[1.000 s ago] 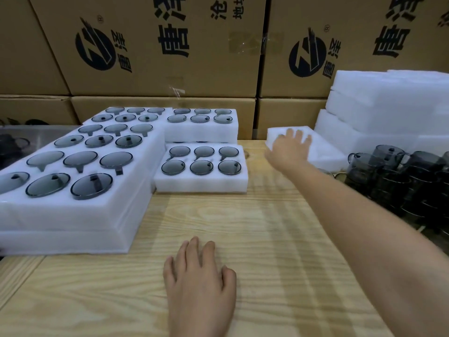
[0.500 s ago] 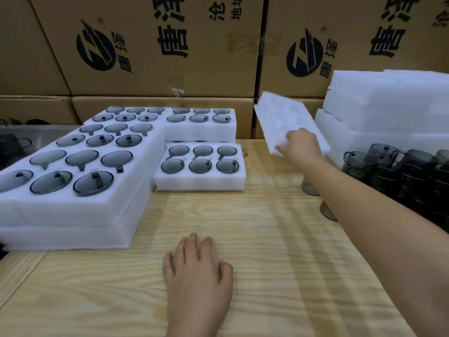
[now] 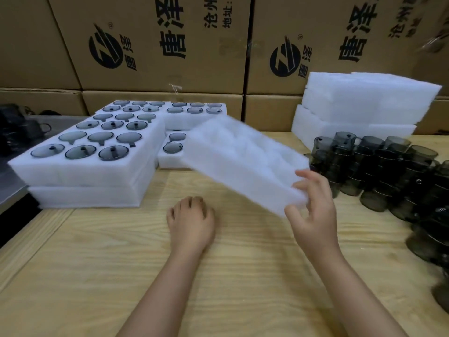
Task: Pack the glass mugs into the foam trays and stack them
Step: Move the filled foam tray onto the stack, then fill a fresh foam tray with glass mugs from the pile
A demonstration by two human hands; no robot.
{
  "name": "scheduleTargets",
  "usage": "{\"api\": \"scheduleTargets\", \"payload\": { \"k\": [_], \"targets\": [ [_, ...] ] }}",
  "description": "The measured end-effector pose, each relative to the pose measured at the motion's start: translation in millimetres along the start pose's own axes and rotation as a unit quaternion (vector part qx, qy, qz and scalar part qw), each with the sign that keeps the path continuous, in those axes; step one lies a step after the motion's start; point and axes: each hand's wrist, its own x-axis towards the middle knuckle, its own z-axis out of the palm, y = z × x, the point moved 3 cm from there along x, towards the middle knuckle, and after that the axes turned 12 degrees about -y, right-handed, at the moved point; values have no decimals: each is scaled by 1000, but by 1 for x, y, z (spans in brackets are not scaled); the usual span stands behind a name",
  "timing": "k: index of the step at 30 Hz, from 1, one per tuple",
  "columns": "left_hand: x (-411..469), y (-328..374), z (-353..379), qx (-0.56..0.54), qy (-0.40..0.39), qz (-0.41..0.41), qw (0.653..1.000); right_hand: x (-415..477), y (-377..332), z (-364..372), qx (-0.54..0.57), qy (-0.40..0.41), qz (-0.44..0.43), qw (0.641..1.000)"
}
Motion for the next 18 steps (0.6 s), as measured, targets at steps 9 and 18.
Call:
{"api": "scheduleTargets", "payload": {
  "k": [9, 18],
  "targets": [
    [0, -13, -11, -544, 15, -49, 838, -13, 52, -14, -103, -118, 102, 982],
    [0, -20, -10, -564, -95, 80, 816, -6, 31, -30, -123, -210, 147, 959]
  ]
}}
